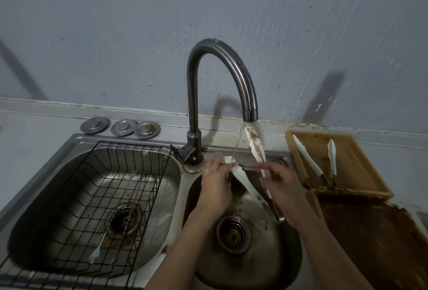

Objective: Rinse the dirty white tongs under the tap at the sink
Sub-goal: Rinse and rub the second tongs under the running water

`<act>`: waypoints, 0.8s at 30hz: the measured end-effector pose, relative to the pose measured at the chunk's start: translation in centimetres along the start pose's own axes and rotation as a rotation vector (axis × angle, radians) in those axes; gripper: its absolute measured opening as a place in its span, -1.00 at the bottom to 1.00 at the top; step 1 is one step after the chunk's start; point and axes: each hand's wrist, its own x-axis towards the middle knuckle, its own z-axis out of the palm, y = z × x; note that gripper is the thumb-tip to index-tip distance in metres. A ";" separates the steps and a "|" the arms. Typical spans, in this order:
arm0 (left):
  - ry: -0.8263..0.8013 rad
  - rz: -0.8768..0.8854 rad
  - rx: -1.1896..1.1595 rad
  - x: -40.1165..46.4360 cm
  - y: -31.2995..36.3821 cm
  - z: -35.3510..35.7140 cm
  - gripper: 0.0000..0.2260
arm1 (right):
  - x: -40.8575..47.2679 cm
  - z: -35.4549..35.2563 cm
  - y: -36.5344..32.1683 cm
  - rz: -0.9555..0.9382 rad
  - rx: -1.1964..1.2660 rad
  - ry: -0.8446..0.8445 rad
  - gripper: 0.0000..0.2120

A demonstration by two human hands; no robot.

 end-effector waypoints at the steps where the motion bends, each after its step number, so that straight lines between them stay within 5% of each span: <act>1: -0.094 0.060 -0.103 -0.2 0.1 -0.2 -0.49 | 0.1 0.1 -0.5 0.041 0.106 -0.032 -0.64; 4: -0.424 0.107 -0.433 -1.1 0.6 -0.7 -0.48 | 0.7 1.0 -1.6 0.104 0.459 -0.031 -0.57; 7: -0.570 0.016 -0.609 -1.4 0.4 -1.4 -0.45 | 1.5 2.3 -1.6 0.176 0.644 0.055 -0.41; 9: -0.557 -0.032 -0.689 -1.6 0.3 -1.8 -0.57 | 2.0 3.5 -1.2 0.254 0.730 0.049 -0.37; 15: -0.309 -0.154 -0.481 -1.4 -1.5 -2.6 -0.87 | 2.4 7.1 -0.6 0.355 0.765 -0.013 -0.79; 24: -0.296 -0.211 -0.209 -0.9 -3.1 -3.8 -0.69 | 2.5 7.2 0.3 0.347 0.637 0.030 -0.88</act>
